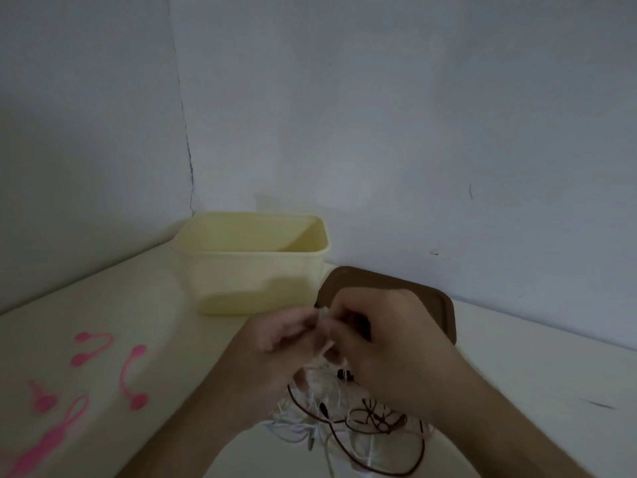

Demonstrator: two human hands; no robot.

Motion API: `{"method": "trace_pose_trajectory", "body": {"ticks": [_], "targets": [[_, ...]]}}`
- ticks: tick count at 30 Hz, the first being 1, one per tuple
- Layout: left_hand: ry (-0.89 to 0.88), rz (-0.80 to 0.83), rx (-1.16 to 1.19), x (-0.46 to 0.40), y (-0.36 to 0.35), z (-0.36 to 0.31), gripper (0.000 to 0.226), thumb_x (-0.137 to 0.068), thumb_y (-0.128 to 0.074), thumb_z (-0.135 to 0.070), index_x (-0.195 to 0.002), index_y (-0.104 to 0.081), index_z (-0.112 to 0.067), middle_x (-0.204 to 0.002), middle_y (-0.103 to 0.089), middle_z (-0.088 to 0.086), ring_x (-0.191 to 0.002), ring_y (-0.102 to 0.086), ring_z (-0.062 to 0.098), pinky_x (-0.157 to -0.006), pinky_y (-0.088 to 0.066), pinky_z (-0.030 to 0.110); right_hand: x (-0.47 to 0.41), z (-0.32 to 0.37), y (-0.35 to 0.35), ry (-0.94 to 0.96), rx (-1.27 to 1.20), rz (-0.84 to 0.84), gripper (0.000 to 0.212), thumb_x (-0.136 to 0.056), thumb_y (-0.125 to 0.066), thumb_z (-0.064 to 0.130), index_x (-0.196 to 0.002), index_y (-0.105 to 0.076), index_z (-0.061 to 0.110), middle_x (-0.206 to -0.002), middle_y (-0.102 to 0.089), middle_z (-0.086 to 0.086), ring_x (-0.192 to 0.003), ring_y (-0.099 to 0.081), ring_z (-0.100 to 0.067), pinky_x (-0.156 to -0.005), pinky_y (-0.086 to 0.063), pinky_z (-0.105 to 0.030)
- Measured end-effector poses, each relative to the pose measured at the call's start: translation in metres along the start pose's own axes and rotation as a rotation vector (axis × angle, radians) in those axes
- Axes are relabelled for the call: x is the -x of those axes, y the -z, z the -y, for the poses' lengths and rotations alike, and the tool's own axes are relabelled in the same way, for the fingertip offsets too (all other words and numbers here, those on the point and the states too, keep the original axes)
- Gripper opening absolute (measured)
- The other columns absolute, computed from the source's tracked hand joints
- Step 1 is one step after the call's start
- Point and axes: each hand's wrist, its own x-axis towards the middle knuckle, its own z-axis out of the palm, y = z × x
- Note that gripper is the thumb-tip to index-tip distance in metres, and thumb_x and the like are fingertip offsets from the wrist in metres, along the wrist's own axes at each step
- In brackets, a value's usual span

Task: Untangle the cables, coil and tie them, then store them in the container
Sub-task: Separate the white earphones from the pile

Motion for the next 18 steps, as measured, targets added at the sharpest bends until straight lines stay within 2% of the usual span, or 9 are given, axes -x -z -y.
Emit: {"method": "trace_pose_trajectory", "body": {"ticks": [2, 4, 8, 11, 13, 15, 18], "targets": [[0.046, 0.104, 0.066, 0.001, 0.002, -0.004, 0.021, -0.098, -0.058, -0.016, -0.095, -0.078, -0.008, -0.083, -0.074, 0.011, -0.074, -0.068, 0.021, -0.051, -0.046, 0.030, 0.000, -0.002, 0.007, -0.022, -0.094, -0.042, 0.021, -0.101, -0.072, 0.026, -0.080, -0.072, 0.023, -0.060, -0.067, 0.016, -0.055, -0.063, -0.002, -0.052, -0.043, -0.013], [0.090, 0.134, 0.105, 0.002, 0.006, -0.006, 0.028, -0.096, -0.057, -0.022, -0.094, -0.076, -0.002, -0.079, -0.070, 0.018, -0.069, -0.062, 0.027, -0.050, -0.039, 0.031, 0.000, -0.005, 0.006, 0.002, -0.120, -0.078, 0.021, -0.100, -0.074, 0.026, -0.079, -0.072, 0.025, -0.062, -0.065, 0.016, -0.057, -0.060, -0.003, -0.055, -0.042, -0.013], [0.101, 0.204, 0.115, 0.003, 0.008, -0.006, 0.032, -0.096, -0.061, -0.029, -0.089, -0.075, 0.000, -0.066, -0.057, 0.012, -0.057, -0.045, 0.022, -0.049, -0.033, 0.026, -0.002, -0.010, -0.002, 0.020, -0.197, -0.077, 0.022, -0.101, -0.071, 0.028, -0.080, -0.070, 0.023, -0.060, -0.061, 0.010, -0.055, -0.052, -0.005, -0.056, -0.041, -0.018], [0.092, 0.120, 0.230, 0.004, 0.009, -0.009, 0.025, -0.093, -0.064, -0.025, -0.077, -0.071, -0.007, -0.061, -0.046, 0.004, -0.051, -0.035, 0.013, -0.049, -0.030, 0.023, -0.004, -0.018, -0.004, -0.019, -0.302, -0.004, 0.034, -0.109, -0.060, 0.028, -0.082, -0.069, 0.009, -0.058, -0.044, 0.009, -0.055, -0.038, -0.006, -0.055, -0.034, -0.026], [0.092, 0.015, 0.368, 0.004, 0.012, -0.010, 0.025, -0.090, -0.066, -0.024, -0.073, -0.066, -0.006, -0.062, -0.041, 0.003, -0.052, -0.032, 0.011, -0.049, -0.025, 0.025, -0.004, -0.023, -0.005, -0.092, -0.458, 0.075, 0.034, -0.110, -0.056, 0.025, -0.085, -0.071, 0.008, -0.063, -0.042, -0.001, -0.059, -0.037, -0.018, -0.056, -0.032, -0.033], [0.070, -0.057, 0.468, 0.004, 0.014, -0.011, 0.023, -0.090, -0.068, -0.021, -0.075, -0.065, -0.004, -0.063, -0.041, 0.004, -0.051, -0.034, 0.011, -0.051, -0.023, 0.027, -0.005, -0.024, -0.007, -0.120, -0.568, 0.129, 0.026, -0.105, -0.057, 0.022, -0.089, -0.075, 0.012, -0.066, -0.048, -0.009, -0.061, -0.042, -0.025, -0.059, -0.036, -0.037], [0.042, -0.045, 0.547, 0.003, 0.017, -0.011, 0.033, -0.082, -0.084, -0.032, -0.080, -0.067, -0.004, -0.063, -0.045, 0.003, -0.051, -0.039, 0.010, -0.050, -0.026, 0.027, -0.005, -0.023, -0.011, -0.100, -0.527, 0.199, 0.020, -0.103, -0.059, 0.007, -0.093, -0.076, 0.013, -0.075, -0.071, -0.003, -0.069, -0.061, -0.032, -0.071, -0.051, -0.040]]}}
